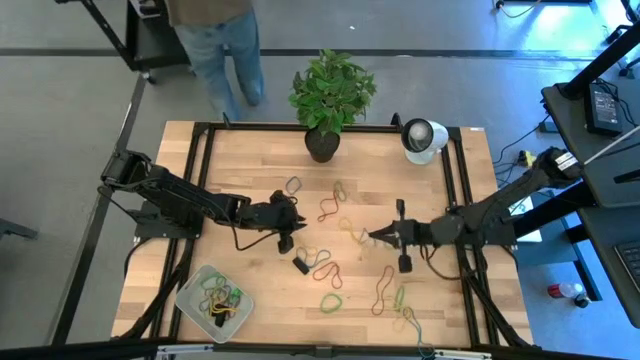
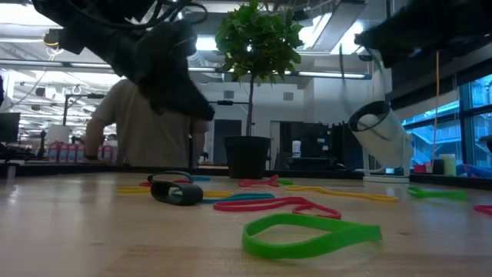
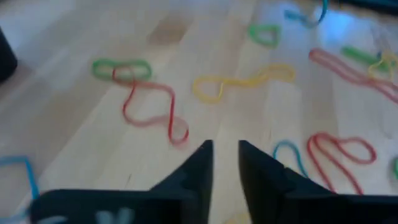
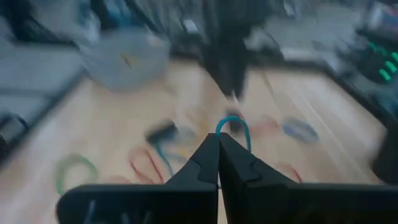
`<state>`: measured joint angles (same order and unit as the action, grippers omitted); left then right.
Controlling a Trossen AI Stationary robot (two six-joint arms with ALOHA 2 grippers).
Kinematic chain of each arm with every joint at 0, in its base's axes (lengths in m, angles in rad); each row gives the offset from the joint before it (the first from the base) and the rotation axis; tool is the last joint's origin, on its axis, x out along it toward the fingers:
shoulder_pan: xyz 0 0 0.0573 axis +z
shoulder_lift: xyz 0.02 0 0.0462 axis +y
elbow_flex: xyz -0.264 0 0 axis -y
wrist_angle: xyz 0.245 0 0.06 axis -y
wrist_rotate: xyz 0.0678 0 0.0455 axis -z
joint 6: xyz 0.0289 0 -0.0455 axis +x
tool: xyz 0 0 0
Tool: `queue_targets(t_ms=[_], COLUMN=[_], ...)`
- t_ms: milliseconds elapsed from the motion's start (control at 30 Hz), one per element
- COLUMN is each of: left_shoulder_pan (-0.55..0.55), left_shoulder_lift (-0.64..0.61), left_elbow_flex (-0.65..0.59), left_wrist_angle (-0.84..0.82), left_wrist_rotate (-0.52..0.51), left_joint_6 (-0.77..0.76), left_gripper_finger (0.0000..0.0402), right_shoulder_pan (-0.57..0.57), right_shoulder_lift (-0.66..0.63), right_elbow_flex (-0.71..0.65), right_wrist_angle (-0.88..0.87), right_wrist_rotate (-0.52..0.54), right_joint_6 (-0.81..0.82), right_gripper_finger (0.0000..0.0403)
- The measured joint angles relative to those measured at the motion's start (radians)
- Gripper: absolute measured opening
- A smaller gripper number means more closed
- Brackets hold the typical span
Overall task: Pick and place rubber bands into bin
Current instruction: Put the blue rubber band into the gray bin
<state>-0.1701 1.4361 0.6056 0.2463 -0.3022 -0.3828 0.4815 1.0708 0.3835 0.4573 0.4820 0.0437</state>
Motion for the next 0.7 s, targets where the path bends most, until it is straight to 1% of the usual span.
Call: queue_targets(t_ms=[33, 100, 200, 300, 433, 567, 700], left_shoulder_pan=[0.0, 0.0, 0.002, 0.002, 0.0, -0.023, -0.059], left_shoulder_lift=[0.0, 0.0, 0.0, 0.0, 0.0, 0.0, 0.004], left_elbow_flex=[0.0, 0.0, 0.0, 0.0, 0.0, 0.006, 0.051], left_wrist_angle=[0.021, 0.055, 0.075, 0.08, 0.143, 0.258, 0.261], left_wrist_rotate=[-0.011, -0.055, -0.166, -0.196, -0.198, -0.196, -0.19], left_joint_6=[0.015, 0.039, 0.04, 0.033, 0.117, 0.253, 0.336], left_gripper_finger=[0.0094, 0.013, 0.0173, 0.0199, 0.0207, 0.0197, 0.0186], right_shoulder_pan=[-0.022, -0.063, -0.102, -0.117, -0.119, -0.119, -0.119], right_shoulder_lift=[0.001, 0.008, 0.035, 0.082, 0.158, 0.225, 0.285], right_elbow_flex=[-0.014, -0.025, -0.022, -0.003, 0.03, 0.078, 0.138], right_wrist_angle=[0.057, 0.112, 0.115, 0.122, 0.121, 0.121, 0.12], right_wrist_rotate=[-0.034, -0.068, -0.083, -0.093, -0.095, -0.095, -0.095], right_joint_6=[-0.004, 0.0, 0.005, 0.025, 0.029, 0.023, -0.022], right_gripper_finger=[0.0001, 0.0001, 0.0001, 0.0001, 0.0001, 0.0001, 0.0])
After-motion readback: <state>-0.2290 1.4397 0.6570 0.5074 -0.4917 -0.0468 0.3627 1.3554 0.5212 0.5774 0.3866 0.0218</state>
